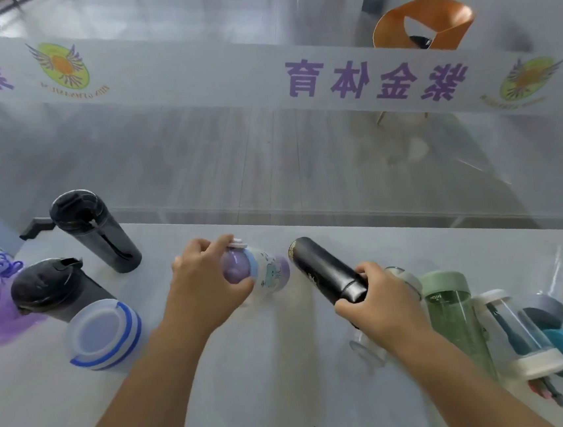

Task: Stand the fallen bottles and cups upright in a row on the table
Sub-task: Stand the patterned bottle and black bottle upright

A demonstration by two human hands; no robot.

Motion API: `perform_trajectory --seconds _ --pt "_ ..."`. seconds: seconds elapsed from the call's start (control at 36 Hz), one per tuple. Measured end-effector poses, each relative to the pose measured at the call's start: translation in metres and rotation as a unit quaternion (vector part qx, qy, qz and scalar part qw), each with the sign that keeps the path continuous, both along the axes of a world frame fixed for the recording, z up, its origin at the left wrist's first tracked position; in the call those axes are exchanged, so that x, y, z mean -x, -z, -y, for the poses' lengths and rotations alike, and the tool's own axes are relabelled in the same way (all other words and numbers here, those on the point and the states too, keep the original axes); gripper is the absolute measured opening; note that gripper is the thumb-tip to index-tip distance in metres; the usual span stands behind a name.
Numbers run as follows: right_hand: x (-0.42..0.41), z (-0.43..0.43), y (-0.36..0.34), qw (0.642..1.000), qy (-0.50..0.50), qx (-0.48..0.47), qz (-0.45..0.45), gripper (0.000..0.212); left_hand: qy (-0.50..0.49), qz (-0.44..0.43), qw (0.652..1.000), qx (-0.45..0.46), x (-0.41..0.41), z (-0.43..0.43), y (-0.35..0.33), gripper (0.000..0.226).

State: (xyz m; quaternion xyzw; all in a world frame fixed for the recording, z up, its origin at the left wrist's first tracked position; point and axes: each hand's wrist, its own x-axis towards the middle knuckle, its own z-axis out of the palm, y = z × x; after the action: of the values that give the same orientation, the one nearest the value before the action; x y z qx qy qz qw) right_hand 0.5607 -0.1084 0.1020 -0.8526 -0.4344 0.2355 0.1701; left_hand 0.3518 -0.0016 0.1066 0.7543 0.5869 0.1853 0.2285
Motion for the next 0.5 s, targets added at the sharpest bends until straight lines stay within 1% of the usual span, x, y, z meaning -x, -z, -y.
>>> perform_trajectory --seconds 0.06,0.17,0.28,0.39,0.5 --pt "-0.004 -0.007 -0.009 0.999 -0.005 -0.025 0.028 0.046 0.014 -0.019 1.000 0.003 -0.003 -0.006 -0.008 0.063" --pt "-0.010 -0.022 -0.023 0.997 -0.019 -0.070 0.038 0.054 0.037 -0.056 0.998 0.010 -0.008 -0.016 -0.019 0.061" --pt "-0.013 -0.037 -0.037 0.992 -0.035 -0.111 0.042 0.052 0.043 -0.075 0.996 0.007 -0.010 -0.024 -0.023 0.061" --pt "-0.017 -0.055 -0.045 0.987 -0.080 -0.128 0.047 0.052 0.056 -0.041 0.998 0.004 -0.012 -0.033 -0.022 0.062" --pt "-0.021 -0.072 -0.051 0.980 -0.155 -0.115 0.039 0.046 0.087 -0.010 0.996 0.009 -0.016 -0.031 -0.018 0.061"
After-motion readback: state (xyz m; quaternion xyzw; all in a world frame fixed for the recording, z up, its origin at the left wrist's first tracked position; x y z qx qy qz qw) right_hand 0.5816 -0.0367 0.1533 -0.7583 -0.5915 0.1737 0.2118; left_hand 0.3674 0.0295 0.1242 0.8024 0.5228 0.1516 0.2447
